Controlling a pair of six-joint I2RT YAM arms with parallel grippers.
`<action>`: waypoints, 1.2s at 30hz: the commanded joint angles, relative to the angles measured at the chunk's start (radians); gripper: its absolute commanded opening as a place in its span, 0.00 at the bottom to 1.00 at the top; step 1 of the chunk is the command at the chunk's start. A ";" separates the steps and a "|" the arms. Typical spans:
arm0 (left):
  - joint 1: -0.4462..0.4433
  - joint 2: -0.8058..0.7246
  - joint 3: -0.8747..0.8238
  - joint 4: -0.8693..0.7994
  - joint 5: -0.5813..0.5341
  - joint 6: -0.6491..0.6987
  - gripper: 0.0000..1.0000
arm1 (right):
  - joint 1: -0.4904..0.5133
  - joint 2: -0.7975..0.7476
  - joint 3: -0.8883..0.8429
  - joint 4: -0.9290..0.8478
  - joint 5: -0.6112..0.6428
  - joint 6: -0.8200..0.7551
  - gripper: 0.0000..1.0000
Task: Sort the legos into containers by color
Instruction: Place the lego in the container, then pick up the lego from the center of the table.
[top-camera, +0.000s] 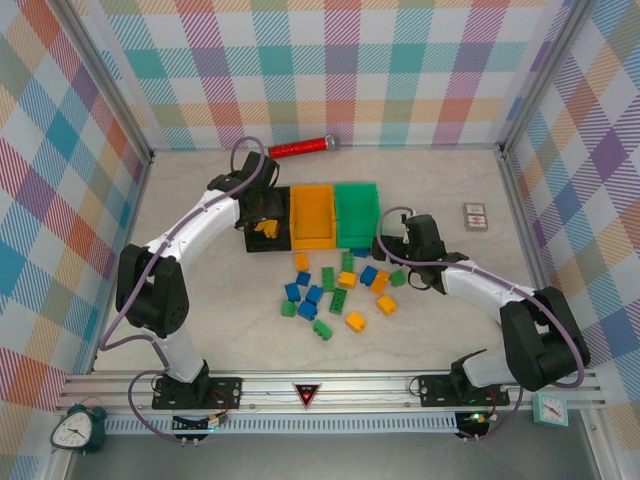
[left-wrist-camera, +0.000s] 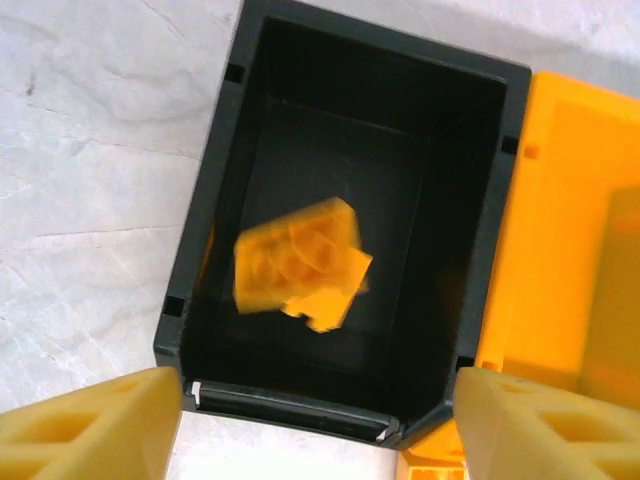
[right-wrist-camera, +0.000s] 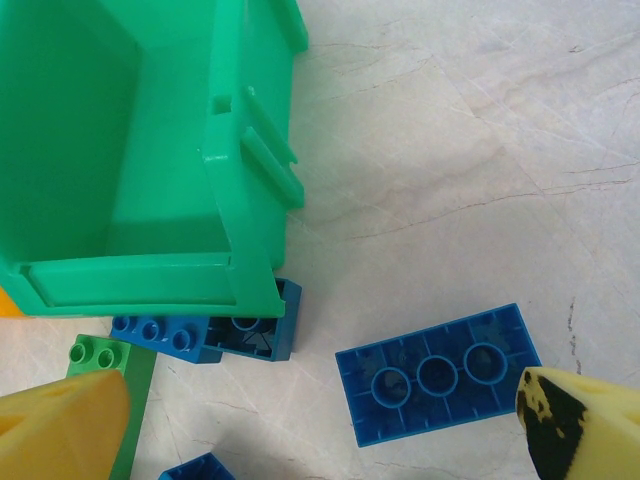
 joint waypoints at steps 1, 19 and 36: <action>-0.038 -0.072 -0.063 0.067 0.060 0.006 0.76 | 0.006 -0.006 0.031 -0.006 0.004 -0.011 0.99; -0.236 -0.056 -0.243 0.063 0.150 -0.005 0.68 | 0.009 0.019 0.042 -0.004 -0.006 -0.010 0.99; -0.255 0.217 -0.079 -0.029 0.101 0.037 0.41 | 0.010 0.008 0.040 -0.007 -0.006 -0.010 0.99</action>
